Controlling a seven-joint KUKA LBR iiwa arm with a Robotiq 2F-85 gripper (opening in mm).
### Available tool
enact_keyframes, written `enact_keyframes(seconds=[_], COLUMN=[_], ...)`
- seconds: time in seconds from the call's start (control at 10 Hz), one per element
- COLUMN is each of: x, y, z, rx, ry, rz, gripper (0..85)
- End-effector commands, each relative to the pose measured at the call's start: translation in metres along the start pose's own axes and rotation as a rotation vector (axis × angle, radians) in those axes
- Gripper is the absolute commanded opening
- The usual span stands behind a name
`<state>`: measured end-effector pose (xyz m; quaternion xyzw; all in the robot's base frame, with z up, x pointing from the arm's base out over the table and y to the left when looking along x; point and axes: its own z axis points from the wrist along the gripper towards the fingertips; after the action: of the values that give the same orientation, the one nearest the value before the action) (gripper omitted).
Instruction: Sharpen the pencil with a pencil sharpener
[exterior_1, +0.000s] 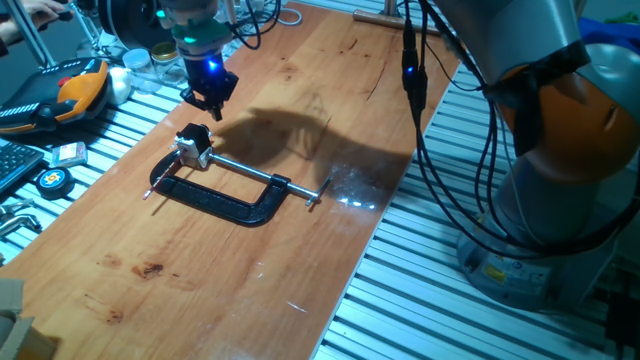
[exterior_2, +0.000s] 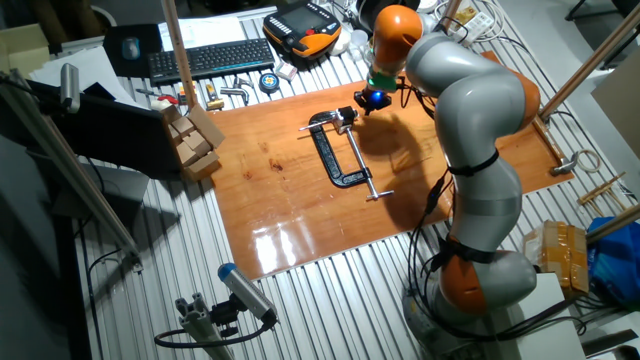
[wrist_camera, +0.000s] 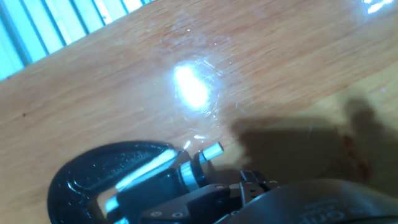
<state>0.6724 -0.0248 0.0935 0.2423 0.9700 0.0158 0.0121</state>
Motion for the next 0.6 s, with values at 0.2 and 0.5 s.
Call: enact_keyframes(seconds=[0.2, 0.5], x=[-0.003, -0.0055], y=[0.0004, 0.0023], z=[0.0005, 0.0011], rx=[-0.025, -0.042], ry=[-0.006, -0.025], rz=[0.086, 0.185], gripper=[17.0, 17.0])
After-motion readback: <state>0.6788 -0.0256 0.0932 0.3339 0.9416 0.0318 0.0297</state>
